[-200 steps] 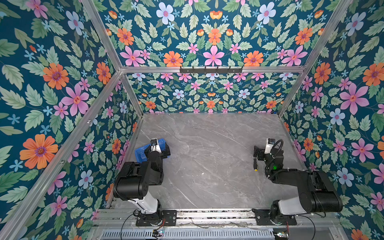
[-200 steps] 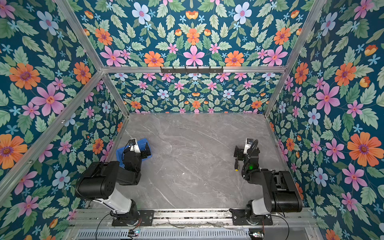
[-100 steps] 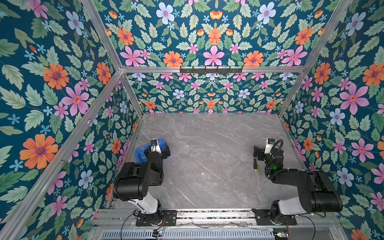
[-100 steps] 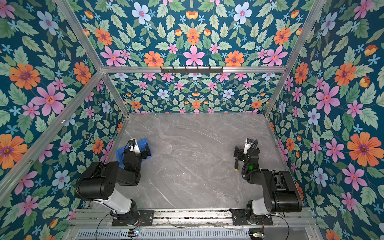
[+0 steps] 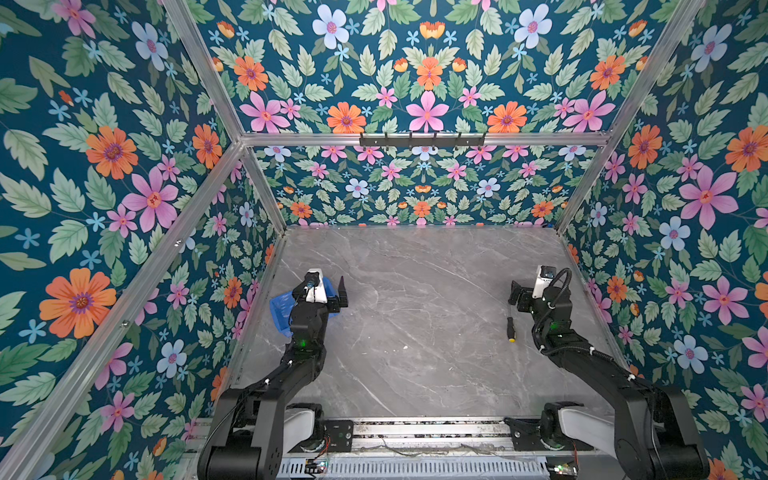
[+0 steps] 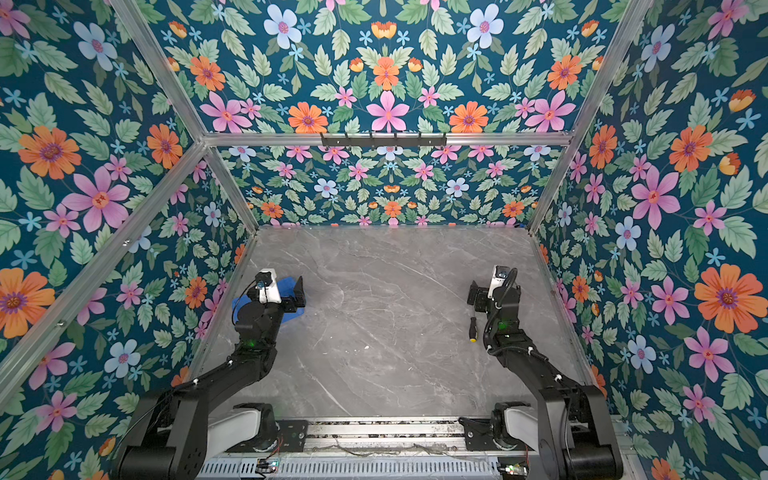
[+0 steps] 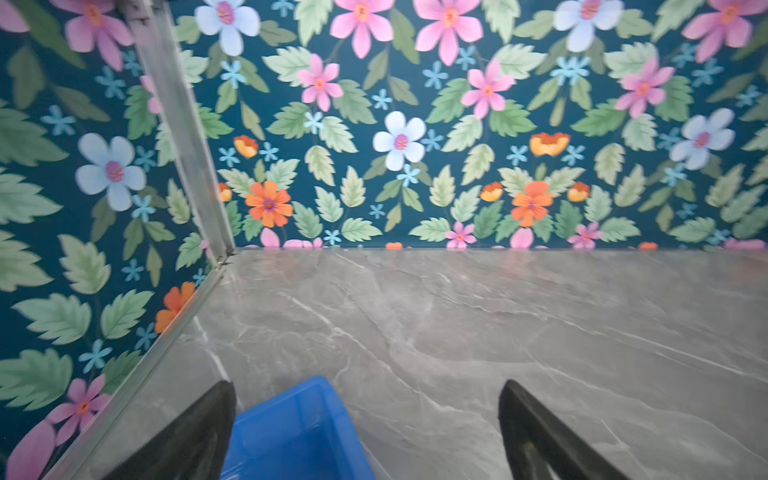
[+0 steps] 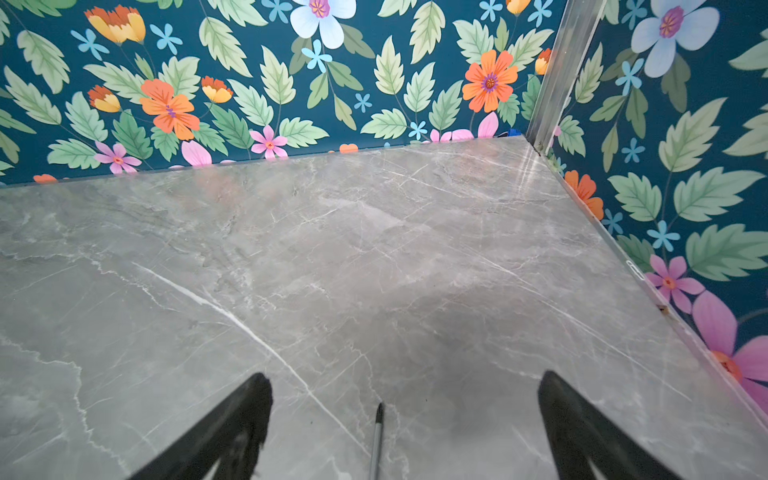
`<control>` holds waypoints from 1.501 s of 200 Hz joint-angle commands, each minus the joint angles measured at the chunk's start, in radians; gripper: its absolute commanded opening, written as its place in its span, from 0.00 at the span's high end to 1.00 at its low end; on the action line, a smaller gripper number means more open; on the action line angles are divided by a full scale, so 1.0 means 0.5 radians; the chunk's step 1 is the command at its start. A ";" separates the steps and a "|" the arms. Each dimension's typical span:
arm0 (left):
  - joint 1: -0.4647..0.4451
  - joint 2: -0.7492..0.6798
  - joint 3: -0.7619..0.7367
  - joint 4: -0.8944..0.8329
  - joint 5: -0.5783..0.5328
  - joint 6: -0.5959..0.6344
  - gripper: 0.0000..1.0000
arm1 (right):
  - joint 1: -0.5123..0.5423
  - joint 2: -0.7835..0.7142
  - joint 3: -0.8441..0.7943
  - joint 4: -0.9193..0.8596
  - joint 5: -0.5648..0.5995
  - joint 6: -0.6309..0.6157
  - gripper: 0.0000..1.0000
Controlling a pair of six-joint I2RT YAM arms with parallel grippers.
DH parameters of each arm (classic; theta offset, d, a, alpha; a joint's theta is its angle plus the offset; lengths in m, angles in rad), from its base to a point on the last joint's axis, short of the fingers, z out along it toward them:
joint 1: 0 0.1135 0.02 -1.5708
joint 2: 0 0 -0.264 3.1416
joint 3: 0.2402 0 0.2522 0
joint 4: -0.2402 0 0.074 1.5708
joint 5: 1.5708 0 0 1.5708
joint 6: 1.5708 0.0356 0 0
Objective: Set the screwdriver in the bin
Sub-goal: 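Close the right gripper on the screwdriver handle while the left arm moves inward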
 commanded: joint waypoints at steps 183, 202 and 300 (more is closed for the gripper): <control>-0.985 0.224 0.490 -0.827 1.026 0.479 0.00 | 0.029 0.151 0.441 -1.734 -0.457 0.813 0.20; -1.007 0.242 0.500 -0.826 1.001 0.481 0.00 | 0.029 0.226 0.453 -1.754 -0.451 0.852 0.31; -1.052 0.251 0.494 -0.831 0.953 0.481 0.00 | 0.031 0.465 0.414 -1.671 -0.517 0.880 0.56</control>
